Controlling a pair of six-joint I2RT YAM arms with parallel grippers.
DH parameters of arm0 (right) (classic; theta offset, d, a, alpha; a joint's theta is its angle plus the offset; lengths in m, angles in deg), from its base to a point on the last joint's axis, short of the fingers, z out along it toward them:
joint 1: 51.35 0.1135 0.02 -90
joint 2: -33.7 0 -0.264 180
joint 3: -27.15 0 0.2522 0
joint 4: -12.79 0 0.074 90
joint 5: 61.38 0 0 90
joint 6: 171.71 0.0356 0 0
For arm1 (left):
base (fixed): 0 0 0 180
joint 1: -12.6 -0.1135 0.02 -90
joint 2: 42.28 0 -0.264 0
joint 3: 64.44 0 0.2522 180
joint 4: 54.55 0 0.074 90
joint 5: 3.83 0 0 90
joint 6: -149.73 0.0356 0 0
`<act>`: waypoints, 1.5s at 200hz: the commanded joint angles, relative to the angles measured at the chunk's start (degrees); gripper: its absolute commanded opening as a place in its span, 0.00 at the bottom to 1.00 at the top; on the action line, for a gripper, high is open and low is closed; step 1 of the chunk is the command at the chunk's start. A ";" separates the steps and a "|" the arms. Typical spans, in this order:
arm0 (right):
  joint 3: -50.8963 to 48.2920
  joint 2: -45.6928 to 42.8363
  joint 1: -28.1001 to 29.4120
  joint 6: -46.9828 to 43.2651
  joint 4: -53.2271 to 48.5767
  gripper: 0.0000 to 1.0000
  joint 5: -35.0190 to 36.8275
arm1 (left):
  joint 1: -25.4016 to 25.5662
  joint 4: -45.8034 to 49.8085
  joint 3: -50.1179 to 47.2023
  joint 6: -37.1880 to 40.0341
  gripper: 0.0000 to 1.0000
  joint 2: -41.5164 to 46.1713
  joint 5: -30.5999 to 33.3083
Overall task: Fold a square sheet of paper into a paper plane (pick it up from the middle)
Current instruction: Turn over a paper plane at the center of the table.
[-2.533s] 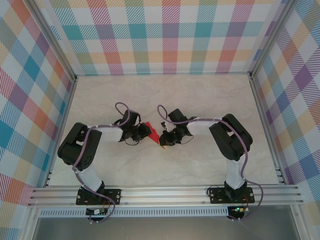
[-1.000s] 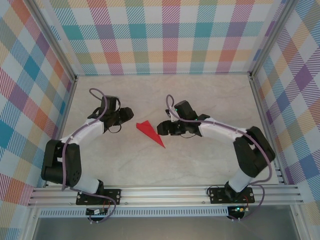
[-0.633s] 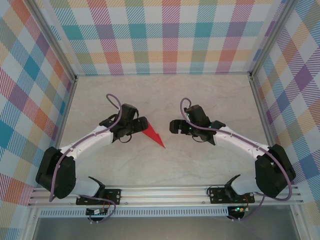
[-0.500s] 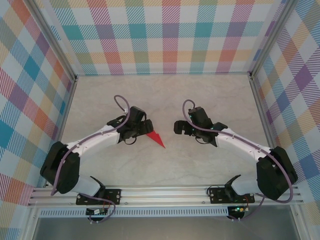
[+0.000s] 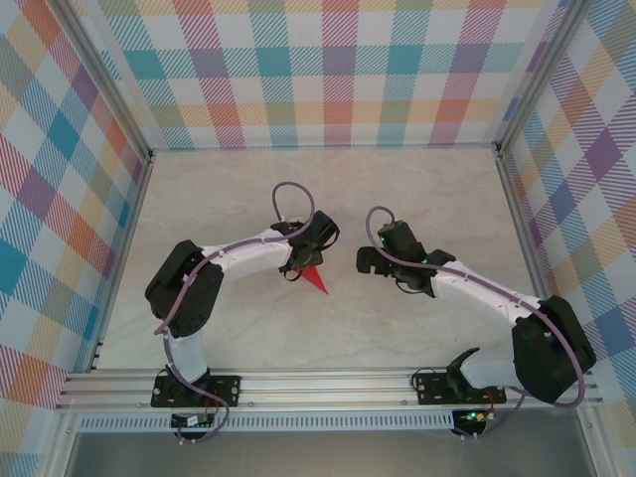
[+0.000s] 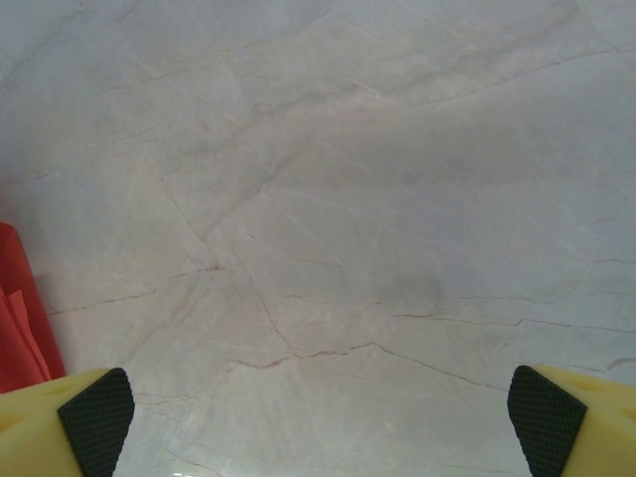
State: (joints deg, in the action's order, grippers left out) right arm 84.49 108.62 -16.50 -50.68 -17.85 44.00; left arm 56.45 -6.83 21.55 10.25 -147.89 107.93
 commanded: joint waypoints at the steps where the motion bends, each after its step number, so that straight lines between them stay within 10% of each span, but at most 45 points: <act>1: -0.58 -1.44 -0.31 -0.38 -0.91 1.00 0.99 | 0.34 0.16 -1.90 -5.65 0.56 1.60 0.36; 137: -0.20 -0.48 -0.39 2.01 -0.86 1.00 0.18 | 0.28 -12.10 -13.46 -9.04 0.00 12.87 -2.51; 300: -2.22 -8.20 -2.11 5.78 2.19 1.00 -13.78 | -6.27 -51.87 -23.56 2.74 0.00 10.78 -37.61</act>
State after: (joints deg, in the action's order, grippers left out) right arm 81.82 99.94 -18.31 -44.63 -17.31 36.30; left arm 51.60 -50.79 0.15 13.07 -132.24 76.21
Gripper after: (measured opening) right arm 0.999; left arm 0.044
